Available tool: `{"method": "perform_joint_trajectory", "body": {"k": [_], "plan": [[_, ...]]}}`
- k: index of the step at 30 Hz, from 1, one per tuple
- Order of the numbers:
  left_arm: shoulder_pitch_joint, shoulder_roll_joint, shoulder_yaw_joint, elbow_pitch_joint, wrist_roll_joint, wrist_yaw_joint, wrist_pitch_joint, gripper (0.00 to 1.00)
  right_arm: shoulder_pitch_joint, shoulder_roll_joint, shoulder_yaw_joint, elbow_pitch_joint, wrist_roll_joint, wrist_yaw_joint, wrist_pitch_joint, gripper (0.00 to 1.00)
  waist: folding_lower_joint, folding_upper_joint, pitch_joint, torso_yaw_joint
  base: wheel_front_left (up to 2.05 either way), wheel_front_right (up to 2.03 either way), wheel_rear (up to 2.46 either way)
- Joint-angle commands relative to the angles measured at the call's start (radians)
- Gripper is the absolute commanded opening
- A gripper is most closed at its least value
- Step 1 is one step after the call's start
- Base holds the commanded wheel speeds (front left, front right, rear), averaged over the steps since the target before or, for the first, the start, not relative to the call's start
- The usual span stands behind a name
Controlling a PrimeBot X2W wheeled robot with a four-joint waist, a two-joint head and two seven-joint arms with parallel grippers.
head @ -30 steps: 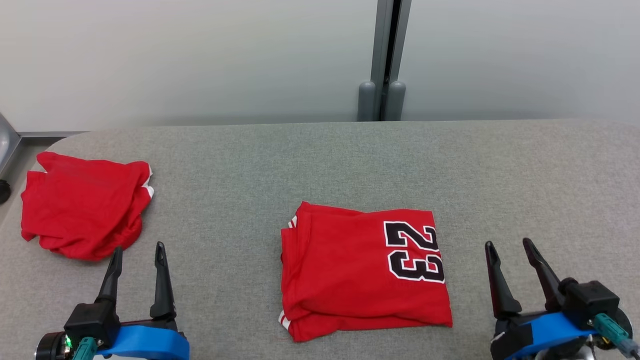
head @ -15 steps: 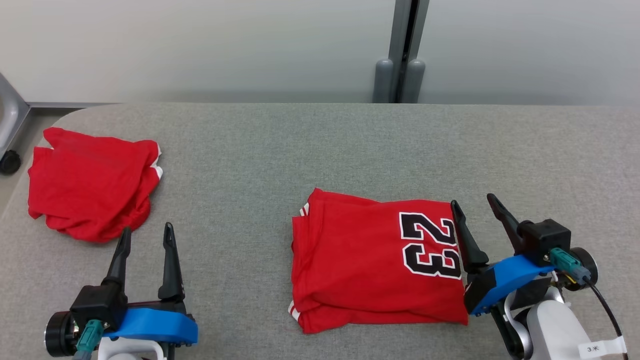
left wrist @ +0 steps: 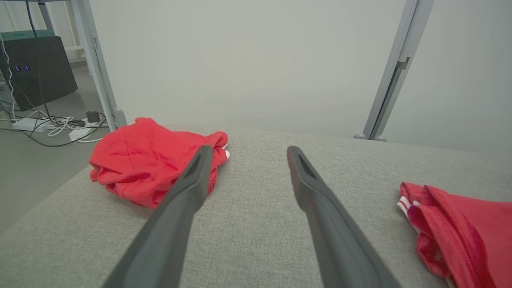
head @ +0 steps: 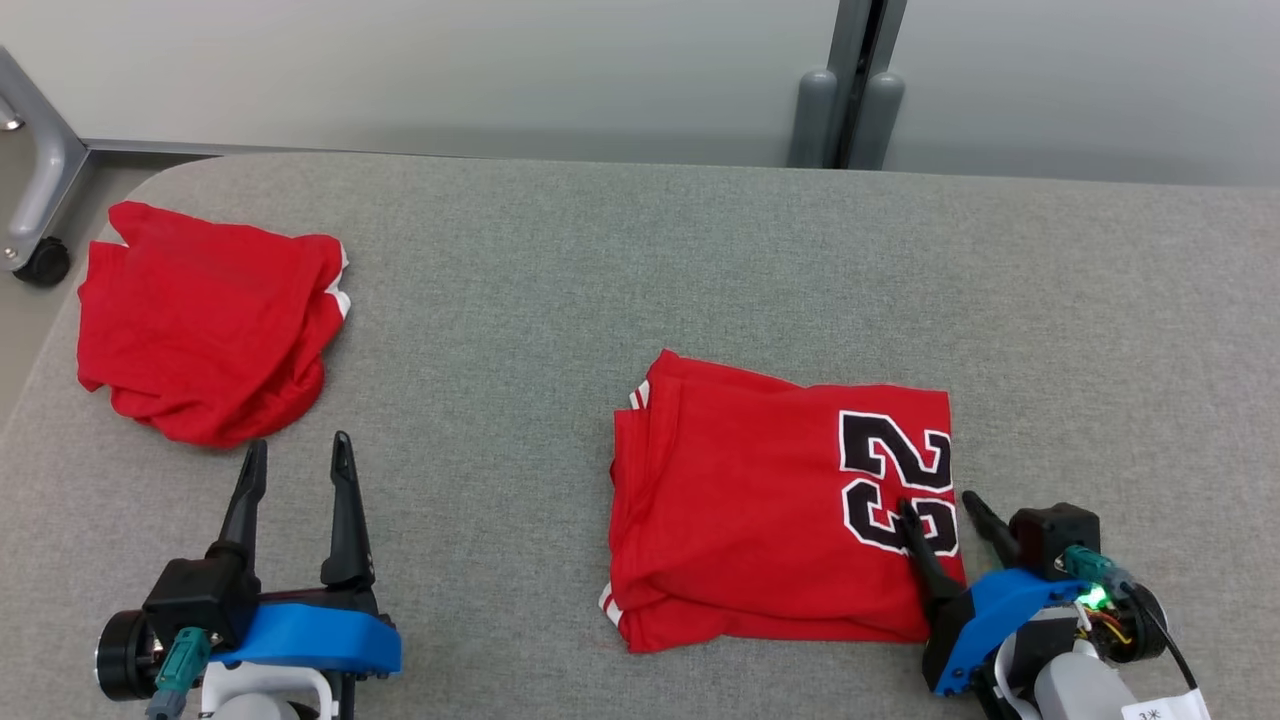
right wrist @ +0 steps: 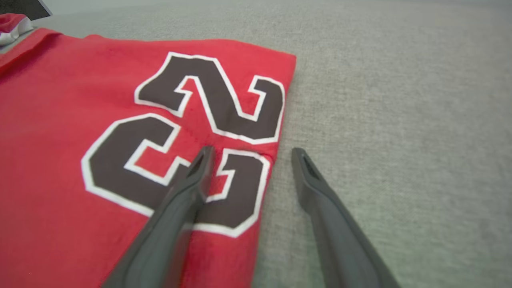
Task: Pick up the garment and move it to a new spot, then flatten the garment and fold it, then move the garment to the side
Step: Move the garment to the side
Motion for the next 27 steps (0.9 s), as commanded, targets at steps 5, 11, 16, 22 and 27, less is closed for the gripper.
{"method": "perform_joint_trajectory", "body": {"k": [5,11,16,22,27], "plan": [[-0.026,-0.016,0.011,0.009,0.018,-0.013,-0.003,1.00,-0.046,-0.001,0.050,0.094,0.060,0.000,-0.014,1.00,-0.0001,-0.0001,0.011,0.006,0.00,0.00,0.00],[-0.031,-0.026,0.022,0.018,0.028,-0.026,-0.003,1.00,-0.095,0.000,0.085,0.141,0.094,0.000,-0.043,0.00,-0.0001,-0.0001,0.017,-0.007,0.00,0.00,0.00],[-0.052,-0.034,0.025,0.015,0.037,-0.041,-0.003,1.00,-0.145,-0.034,0.069,0.132,0.072,0.000,-0.085,0.00,-0.0001,-0.0001,0.042,-0.045,0.00,0.00,0.00],[-0.092,-0.044,0.022,-0.007,0.052,-0.055,-0.002,1.00,-0.190,-0.102,0.044,0.086,0.048,0.000,-0.104,0.00,-0.0001,-0.0001,0.095,-0.133,0.00,0.00,0.00],[-0.136,-0.044,0.027,-0.034,0.062,-0.060,-0.003,1.00,-0.220,-0.152,0.020,0.042,0.046,0.000,-0.108,0.00,-0.0001,-0.0001,0.152,-0.202,0.00,0.00,0.00]]}}
